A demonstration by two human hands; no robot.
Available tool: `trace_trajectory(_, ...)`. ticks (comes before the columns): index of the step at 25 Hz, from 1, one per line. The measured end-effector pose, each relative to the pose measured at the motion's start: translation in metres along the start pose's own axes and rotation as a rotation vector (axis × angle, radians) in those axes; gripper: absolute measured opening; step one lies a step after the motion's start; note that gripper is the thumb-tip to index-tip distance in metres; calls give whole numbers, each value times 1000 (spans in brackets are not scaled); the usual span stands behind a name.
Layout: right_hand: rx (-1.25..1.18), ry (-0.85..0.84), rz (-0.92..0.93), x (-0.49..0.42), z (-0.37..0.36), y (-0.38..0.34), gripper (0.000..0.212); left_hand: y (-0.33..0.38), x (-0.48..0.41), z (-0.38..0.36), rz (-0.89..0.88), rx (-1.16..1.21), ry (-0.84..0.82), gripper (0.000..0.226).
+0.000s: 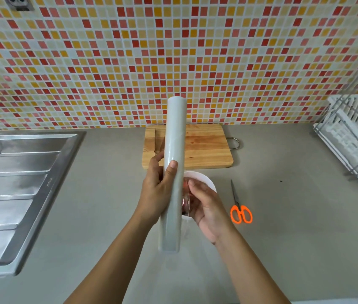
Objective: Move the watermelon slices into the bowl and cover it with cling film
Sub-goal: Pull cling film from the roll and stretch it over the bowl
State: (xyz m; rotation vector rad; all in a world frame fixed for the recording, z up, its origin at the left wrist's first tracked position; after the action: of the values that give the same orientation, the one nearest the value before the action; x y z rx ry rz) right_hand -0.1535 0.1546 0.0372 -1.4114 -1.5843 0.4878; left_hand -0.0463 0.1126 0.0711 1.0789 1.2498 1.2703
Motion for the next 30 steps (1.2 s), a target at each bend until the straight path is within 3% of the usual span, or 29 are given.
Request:
trace_trajectory(4, 33, 123, -2, -10, 3, -2, 19, -8, 5, -1, 25, -10, -8, 42)
trace_trajectory(7, -43, 126, -79, -15, 5, 0, 15, -13, 8, -1, 51, 33, -5, 41)
trace_trajectory(12, 96, 130, -11, -17, 8, -3, 7, -17, 7, 3, 59, 31, -10, 45)
trace_trajectory(17, 117, 73, -131, -14, 4, 4, 9, -16, 10, 6, 45, 56, -32, 35)
trace_trajectory(21, 176, 106, -51, -11, 10, 0, 4, -15, 13, 5, 49, 94, -30, 27)
trace_trajectory(26, 357, 87, -64, -9, 12, -3, 16, -19, 16, 4, 67, 94, -36, 27)
trace_trajectory(30, 137, 33, -135, -10, 12, -1, 12, -21, 16, 2, 64, 74, -29, 28)
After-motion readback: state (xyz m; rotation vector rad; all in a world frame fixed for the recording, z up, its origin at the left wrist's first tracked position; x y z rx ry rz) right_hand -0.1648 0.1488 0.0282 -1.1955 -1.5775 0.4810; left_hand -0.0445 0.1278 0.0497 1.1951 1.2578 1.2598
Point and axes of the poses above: each hand's wrist, its own x-axis away from the middle knuckle, its own z-axis out of the back of the hand, y = z × x, the point moved 7 cm from there along -x, towards the middle knuckle, and after that the axes turned 11 degrees about y, right-handed, at the moved point
